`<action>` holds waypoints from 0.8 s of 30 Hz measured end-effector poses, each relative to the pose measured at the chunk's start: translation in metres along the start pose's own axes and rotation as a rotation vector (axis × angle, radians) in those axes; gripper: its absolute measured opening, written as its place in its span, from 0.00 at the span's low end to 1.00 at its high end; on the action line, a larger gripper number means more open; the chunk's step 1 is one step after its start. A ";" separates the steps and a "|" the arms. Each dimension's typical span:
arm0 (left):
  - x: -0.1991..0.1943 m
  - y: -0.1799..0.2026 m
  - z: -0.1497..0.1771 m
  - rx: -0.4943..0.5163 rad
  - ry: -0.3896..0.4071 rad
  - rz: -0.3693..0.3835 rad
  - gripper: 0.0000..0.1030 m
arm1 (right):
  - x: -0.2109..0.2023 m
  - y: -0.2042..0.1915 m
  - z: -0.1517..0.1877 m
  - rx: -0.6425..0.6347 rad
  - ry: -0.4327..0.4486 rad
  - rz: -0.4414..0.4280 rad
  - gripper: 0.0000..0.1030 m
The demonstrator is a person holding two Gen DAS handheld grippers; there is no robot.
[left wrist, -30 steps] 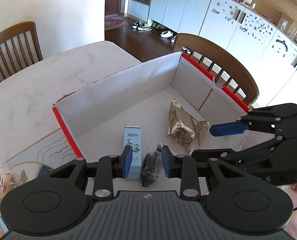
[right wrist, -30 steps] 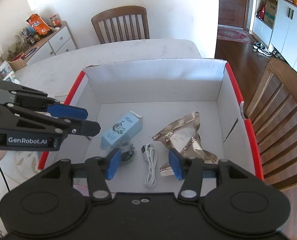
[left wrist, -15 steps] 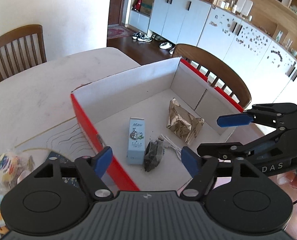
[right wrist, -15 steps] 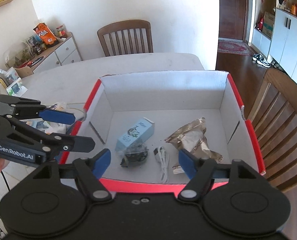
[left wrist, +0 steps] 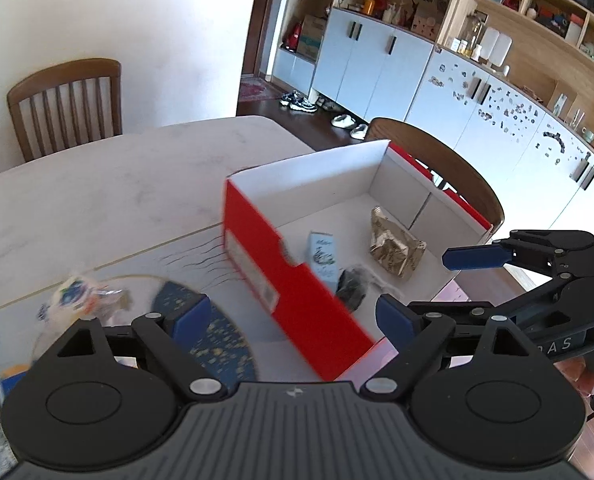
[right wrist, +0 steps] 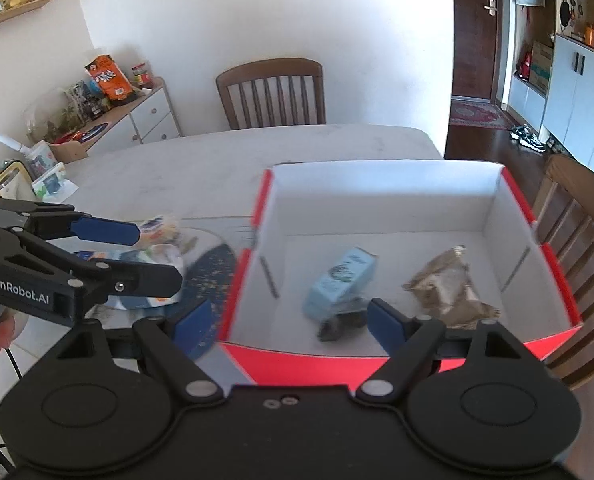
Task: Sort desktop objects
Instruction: 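Withdraw both grippers from the box toward the remaining snacks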
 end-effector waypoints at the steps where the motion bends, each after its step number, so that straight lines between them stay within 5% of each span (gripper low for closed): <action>1: -0.003 -0.006 0.003 -0.003 0.001 -0.004 0.87 | 0.002 -0.006 0.000 -0.001 0.003 0.002 0.82; 12: -0.031 -0.077 0.033 -0.076 0.023 -0.013 0.87 | 0.030 -0.065 -0.003 -0.001 0.022 -0.011 0.86; 15: -0.037 -0.097 0.044 -0.091 0.023 -0.025 1.00 | 0.041 -0.077 -0.003 -0.002 0.022 -0.009 0.86; 24: -0.036 -0.145 0.073 -0.118 0.005 -0.064 1.00 | 0.079 -0.102 -0.004 0.012 0.016 -0.001 0.86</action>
Point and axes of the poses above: each gripper's, at about its wrist camera, not at the fingertips, and x roughly the way its jaws point, y to its right, z to its underside, the point moved 6 cm from there along x, roughly the way its jaws point, and after that the axes turned 8 degrees about -z, right-handed, at the moved point
